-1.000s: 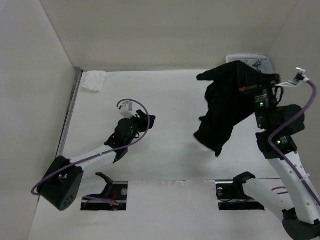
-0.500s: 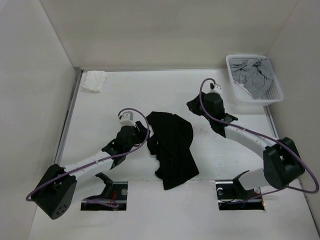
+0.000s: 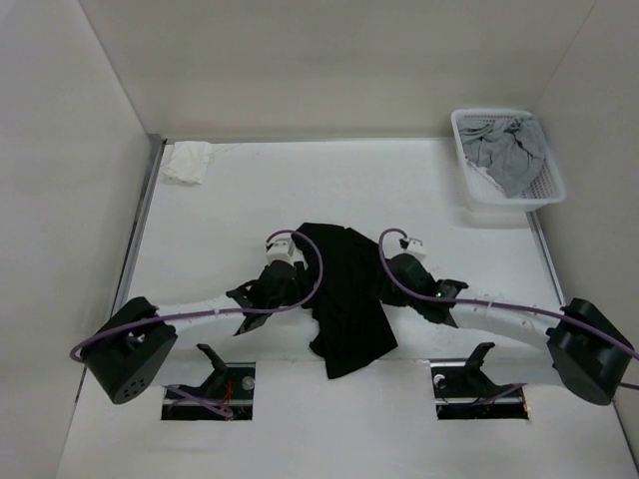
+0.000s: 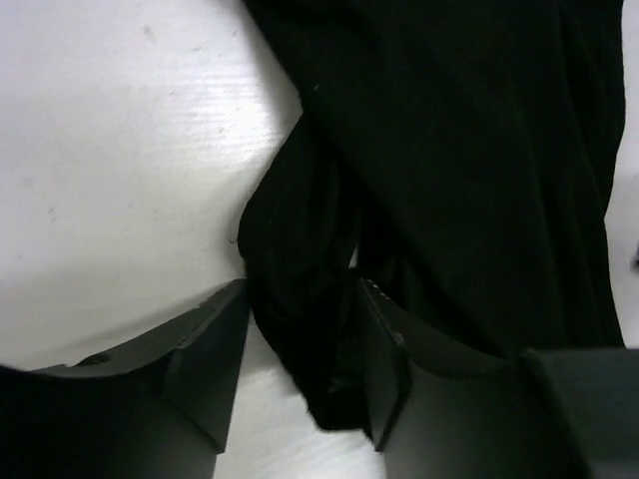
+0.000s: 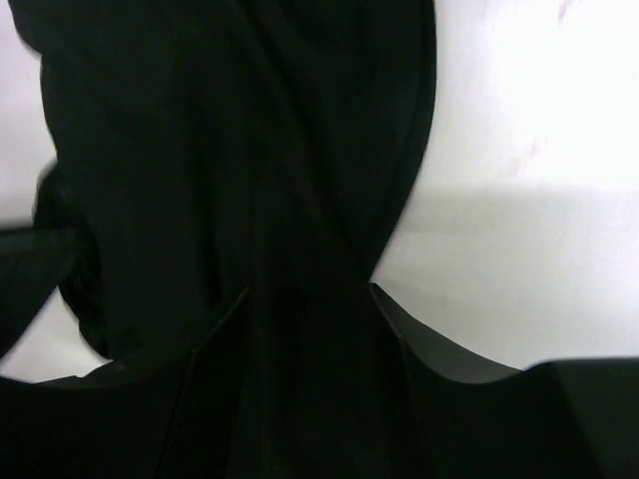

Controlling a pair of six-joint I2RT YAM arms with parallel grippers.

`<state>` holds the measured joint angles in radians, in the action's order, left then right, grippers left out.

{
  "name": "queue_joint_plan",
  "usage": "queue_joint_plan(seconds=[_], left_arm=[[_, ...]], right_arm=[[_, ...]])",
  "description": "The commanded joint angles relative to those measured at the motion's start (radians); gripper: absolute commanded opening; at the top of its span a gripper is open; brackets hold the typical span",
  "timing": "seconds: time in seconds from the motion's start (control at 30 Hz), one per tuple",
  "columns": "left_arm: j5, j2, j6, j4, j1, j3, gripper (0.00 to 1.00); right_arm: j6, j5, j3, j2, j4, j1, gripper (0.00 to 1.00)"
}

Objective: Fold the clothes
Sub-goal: Move the tank top to the center of the board, then flatten the tank top out

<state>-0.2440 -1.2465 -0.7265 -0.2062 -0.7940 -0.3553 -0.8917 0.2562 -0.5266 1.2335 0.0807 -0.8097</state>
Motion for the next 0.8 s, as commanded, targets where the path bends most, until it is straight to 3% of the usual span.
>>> queue_joint_plan(seconds=[0.0,0.13,0.2,0.27,0.33,0.37,0.43,0.57,0.77], left_arm=[[0.014,-0.112,-0.005,-0.105,0.002,-0.063,0.37],[0.044,-0.232,-0.039,-0.182,0.045,-0.158,0.12],[0.054,-0.231,-0.050,-0.200,0.069,-0.180,0.07],[0.045,-0.208,-0.042,-0.203,0.085,-0.174,0.06],[0.035,-0.191,-0.045,-0.206,0.104,-0.162,0.05],[0.035,-0.185,-0.048,-0.217,0.114,-0.159,0.04],[0.040,-0.166,-0.051,-0.222,0.127,-0.159,0.03],[0.018,-0.042,-0.045,-0.199,0.180,-0.151,0.02],[0.003,0.258,-0.008,0.022,0.357,-0.223,0.02]], right_arm=[[-0.179,0.110,0.056,-0.123,0.151,-0.108,0.54],[-0.260,0.104,0.111,-0.157,0.191,-0.136,0.54],[-0.239,0.056,0.108,-0.129,0.180,-0.136,0.51],[-0.236,0.031,0.106,-0.111,0.174,-0.138,0.46],[-0.234,0.018,0.106,-0.095,0.169,-0.138,0.32],[-0.237,0.008,0.106,-0.094,0.150,-0.138,0.18],[-0.228,0.005,0.105,-0.103,0.111,-0.138,0.08],[-0.156,0.054,0.060,-0.205,0.094,-0.138,0.02],[0.011,0.075,-0.059,-0.544,0.157,-0.060,0.01]])
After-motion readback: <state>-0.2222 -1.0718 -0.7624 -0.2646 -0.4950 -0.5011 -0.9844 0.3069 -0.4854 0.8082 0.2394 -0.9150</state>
